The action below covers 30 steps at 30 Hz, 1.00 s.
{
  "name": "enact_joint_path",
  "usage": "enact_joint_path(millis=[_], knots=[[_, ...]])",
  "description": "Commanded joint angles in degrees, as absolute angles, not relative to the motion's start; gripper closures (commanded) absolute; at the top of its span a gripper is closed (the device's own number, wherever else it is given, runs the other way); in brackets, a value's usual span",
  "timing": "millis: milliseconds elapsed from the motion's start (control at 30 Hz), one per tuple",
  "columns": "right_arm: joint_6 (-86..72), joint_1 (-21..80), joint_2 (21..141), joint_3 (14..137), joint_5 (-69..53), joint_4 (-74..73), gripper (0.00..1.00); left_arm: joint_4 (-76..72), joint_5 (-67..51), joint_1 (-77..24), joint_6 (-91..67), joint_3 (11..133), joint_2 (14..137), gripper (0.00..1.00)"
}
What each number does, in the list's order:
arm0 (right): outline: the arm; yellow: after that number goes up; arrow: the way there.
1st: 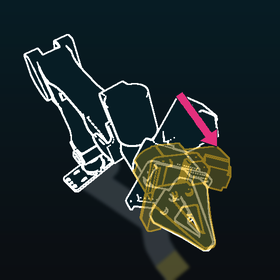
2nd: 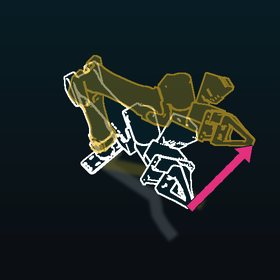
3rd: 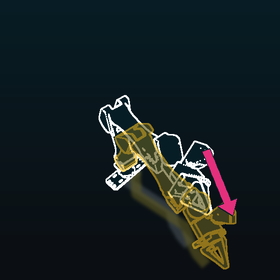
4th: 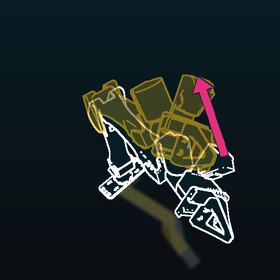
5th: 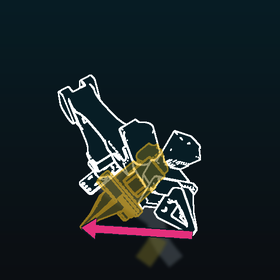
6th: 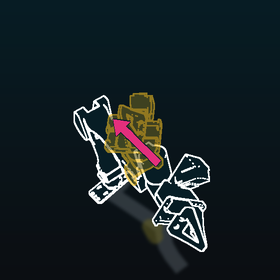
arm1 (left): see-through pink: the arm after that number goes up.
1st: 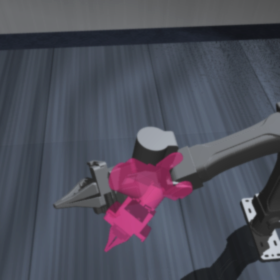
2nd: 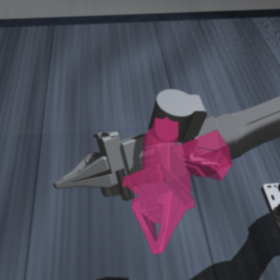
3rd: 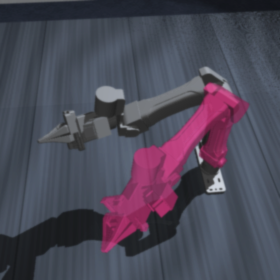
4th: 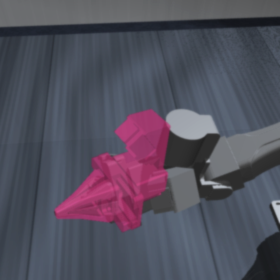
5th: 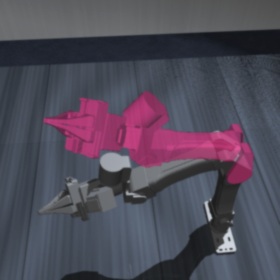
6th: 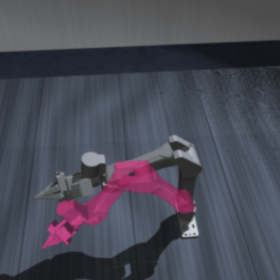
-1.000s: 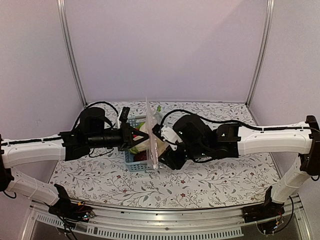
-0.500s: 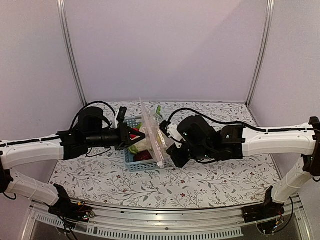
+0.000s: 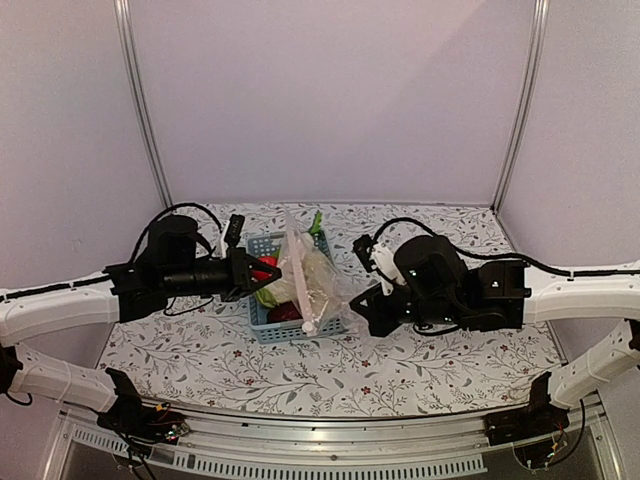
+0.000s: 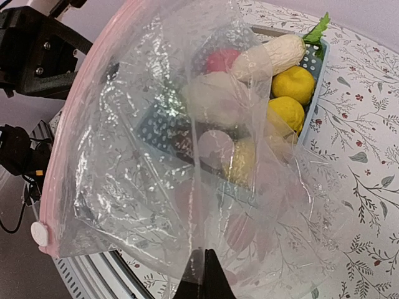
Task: Place the food in the zip-top bag and seal the zipper
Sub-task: Open the zipper food storage bag at the center of the board.
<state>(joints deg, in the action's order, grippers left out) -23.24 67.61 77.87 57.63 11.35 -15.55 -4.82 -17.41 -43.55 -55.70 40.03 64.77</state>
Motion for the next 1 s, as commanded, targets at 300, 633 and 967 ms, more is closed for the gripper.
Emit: enact_joint_path(millis=[300, 633, 967], knots=[[-29.97, 68.01, 74.08, 54.06, 7.67, -14.43, 0.69, -9.36, -22.00, -43.20, -53.52, 38.54, 65.96, 1.00], [-31.30, 63.10, 71.99, 57.36, -3.82, -15.07, 0.29, -7.87, -23.30, -49.07, -47.18, 44.02, 70.02, 1.00], [-26.87, 59.17, 73.28, 61.03, -20.54, -13.80, 0.15, -7.47, -22.44, -49.39, -46.83, 44.21, 70.42, 1.00]])
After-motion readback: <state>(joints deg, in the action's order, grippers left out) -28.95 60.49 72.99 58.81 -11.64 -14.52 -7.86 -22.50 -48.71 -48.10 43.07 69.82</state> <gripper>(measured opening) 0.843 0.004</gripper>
